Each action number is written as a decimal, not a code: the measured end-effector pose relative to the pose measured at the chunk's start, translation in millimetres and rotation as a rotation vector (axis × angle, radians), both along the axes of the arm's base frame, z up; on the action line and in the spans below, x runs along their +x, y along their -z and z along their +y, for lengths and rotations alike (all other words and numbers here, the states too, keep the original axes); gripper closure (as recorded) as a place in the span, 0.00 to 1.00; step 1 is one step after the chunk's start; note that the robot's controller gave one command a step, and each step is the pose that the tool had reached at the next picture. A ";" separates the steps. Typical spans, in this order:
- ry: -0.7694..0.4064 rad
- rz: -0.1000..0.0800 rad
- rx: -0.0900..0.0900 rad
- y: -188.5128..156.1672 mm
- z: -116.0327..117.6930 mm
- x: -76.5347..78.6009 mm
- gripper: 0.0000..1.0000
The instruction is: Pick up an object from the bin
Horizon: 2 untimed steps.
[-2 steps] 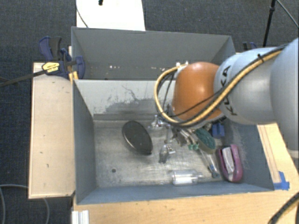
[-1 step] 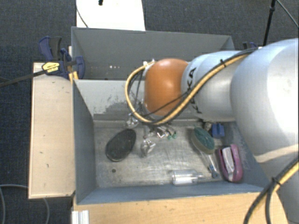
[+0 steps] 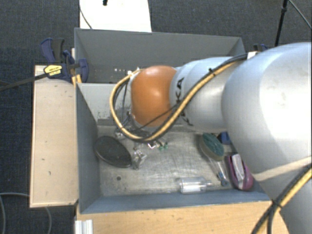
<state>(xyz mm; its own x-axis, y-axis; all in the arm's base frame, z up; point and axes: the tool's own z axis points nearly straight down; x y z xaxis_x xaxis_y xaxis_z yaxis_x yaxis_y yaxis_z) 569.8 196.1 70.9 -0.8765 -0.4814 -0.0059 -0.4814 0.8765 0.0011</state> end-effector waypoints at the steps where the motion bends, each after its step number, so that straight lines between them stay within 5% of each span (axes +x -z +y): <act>1: -0.303 -0.001 -0.004 -41.5 54.4 -8.6 0.00; 2: -0.415 -0.014 0.002 -30.2 58.3 -47.0 0.00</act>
Offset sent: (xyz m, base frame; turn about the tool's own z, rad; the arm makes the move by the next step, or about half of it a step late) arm -0.0099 0.0544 0.0400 -0.3031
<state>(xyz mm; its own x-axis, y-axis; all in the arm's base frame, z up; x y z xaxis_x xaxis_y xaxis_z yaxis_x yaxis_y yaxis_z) 522.8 254.4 101.0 -0.6078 -0.7939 -0.0175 -0.7939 0.6080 -0.0069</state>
